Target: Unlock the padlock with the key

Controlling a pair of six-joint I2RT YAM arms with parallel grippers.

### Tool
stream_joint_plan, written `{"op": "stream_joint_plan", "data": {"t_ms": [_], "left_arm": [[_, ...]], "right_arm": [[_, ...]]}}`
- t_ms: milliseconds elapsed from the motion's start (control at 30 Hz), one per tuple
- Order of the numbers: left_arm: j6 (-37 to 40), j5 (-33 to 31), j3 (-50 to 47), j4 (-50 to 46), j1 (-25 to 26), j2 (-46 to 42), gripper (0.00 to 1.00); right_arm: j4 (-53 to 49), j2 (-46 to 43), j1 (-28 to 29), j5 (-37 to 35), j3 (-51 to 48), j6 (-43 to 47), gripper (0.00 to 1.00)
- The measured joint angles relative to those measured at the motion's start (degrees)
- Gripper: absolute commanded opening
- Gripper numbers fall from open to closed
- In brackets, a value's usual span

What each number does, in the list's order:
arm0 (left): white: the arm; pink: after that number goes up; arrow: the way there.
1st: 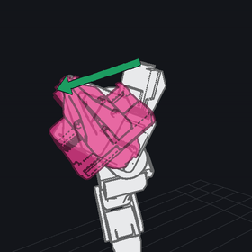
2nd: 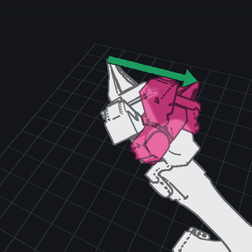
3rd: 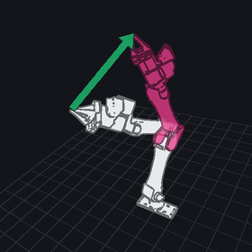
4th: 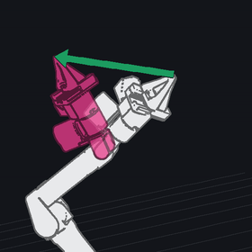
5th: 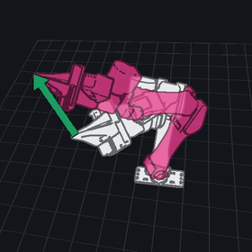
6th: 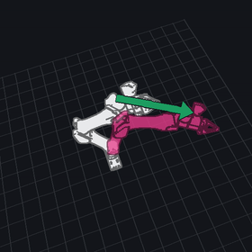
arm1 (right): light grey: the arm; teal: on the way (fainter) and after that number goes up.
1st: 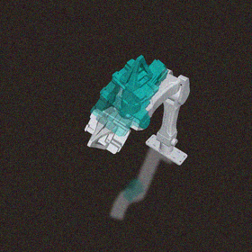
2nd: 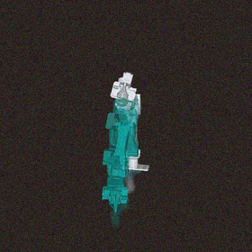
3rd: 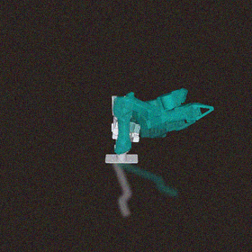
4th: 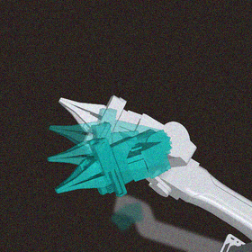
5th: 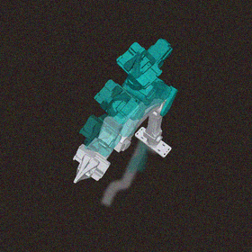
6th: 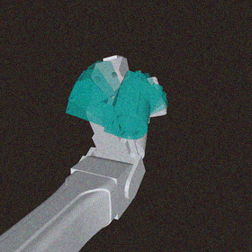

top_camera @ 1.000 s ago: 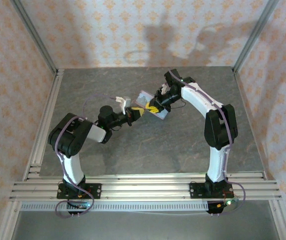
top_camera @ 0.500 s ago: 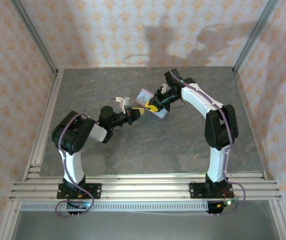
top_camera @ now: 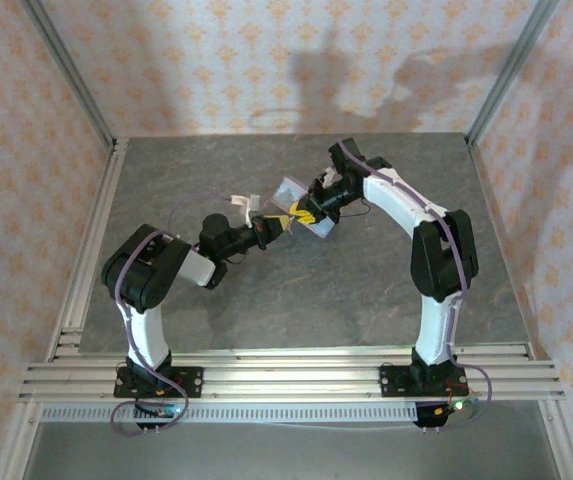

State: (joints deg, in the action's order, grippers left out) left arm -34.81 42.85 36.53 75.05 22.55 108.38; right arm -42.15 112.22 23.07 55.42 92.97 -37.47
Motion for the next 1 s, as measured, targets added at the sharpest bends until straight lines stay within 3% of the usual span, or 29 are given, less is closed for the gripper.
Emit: {"op": "stream_joint_plan", "data": {"t_ms": [233,533,1000], "left_arm": [[1.7,-5.5,-1.8,0.0,1.9,-1.4,0.0],[3.0,-8.0,-1.7,0.0,2.8,-1.4,0.0],[12.2,-23.9,-3.6,0.7,8.3,-2.3,0.0]], "right_arm": [[0.9,-0.7,0.5,-0.2,-1.2,-1.1,0.0],[3.2,-1.4,0.6,-0.5,-2.6,-2.5,0.0],[10.1,-3.7,1.8,-4.0,-6.7,-7.3,0.0]]}}
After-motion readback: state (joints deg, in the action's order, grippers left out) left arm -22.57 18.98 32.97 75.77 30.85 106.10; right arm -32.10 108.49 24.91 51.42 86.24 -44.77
